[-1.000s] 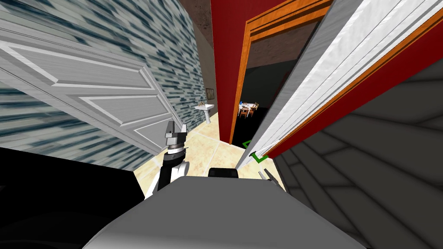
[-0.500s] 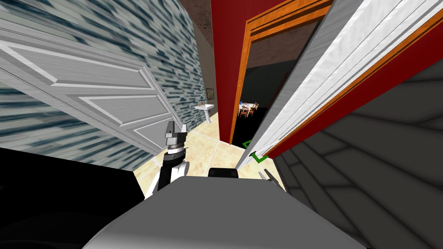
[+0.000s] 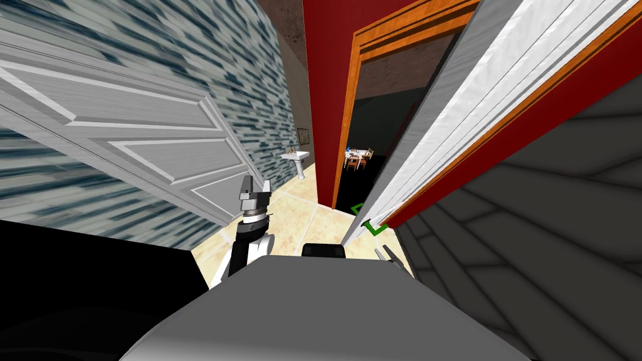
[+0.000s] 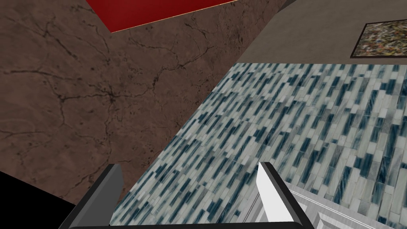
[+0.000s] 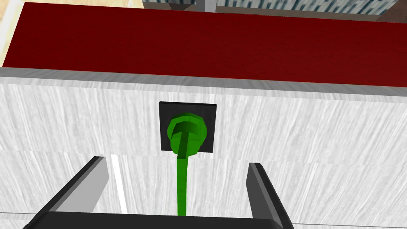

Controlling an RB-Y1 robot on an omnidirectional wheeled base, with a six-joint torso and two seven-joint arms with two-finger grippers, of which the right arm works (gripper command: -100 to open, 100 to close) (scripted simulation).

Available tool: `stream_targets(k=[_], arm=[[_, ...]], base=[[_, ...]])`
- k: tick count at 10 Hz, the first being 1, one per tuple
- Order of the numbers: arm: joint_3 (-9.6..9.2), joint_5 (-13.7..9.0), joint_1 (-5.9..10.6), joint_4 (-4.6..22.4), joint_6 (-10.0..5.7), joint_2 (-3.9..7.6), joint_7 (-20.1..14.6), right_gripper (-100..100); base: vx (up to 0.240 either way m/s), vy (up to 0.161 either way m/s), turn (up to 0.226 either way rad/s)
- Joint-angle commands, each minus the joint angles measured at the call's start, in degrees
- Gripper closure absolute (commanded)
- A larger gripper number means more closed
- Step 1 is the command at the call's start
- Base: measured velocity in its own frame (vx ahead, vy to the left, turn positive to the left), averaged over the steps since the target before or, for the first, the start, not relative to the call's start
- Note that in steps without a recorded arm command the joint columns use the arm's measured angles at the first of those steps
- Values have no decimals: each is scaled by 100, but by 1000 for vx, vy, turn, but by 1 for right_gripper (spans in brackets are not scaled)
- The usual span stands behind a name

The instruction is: Pull the door open

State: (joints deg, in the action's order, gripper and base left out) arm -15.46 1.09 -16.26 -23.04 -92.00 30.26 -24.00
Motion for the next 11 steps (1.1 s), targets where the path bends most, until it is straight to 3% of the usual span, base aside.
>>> stream_targets(k=[1,5,11], arm=[[-10,10,4,16,20,-4,6,-100],[-36,33,-7,19,41,-1,19,-100],[-36,33,-7,19,41,-1,19,-100]], base=[[52,56,-168],[15,27,-114],[1,0,4]])
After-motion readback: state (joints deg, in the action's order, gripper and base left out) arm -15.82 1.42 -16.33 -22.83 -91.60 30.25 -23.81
